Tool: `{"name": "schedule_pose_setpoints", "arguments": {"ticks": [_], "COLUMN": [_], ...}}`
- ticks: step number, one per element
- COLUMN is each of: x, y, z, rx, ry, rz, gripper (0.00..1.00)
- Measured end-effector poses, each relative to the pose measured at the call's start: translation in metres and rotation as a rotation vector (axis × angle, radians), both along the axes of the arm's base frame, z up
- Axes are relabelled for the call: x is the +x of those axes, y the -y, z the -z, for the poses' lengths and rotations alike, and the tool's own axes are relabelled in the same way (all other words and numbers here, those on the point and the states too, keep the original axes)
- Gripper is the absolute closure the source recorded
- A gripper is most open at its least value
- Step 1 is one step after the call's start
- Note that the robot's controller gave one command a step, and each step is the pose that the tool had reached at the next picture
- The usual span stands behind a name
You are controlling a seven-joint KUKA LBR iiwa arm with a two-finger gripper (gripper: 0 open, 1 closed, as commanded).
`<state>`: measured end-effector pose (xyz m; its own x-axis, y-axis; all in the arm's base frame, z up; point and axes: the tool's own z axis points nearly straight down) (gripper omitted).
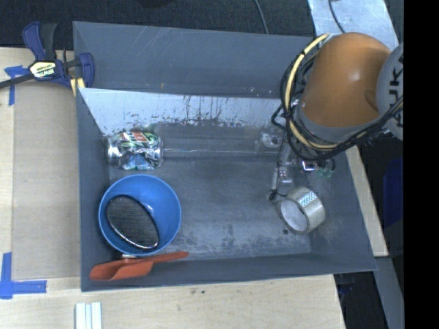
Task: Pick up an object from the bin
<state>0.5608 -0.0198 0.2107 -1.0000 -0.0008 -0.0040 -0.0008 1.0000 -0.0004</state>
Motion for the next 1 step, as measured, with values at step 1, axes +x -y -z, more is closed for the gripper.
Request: {"name": "schedule_pose_setpoints", "arguments": {"ticks": [1], "x": [0.0000], "y": [0.0000], "z": [0.0000], "rx": [0.000], "ry": [0.000], "rz": [0.000], "gripper": [0.00]}}
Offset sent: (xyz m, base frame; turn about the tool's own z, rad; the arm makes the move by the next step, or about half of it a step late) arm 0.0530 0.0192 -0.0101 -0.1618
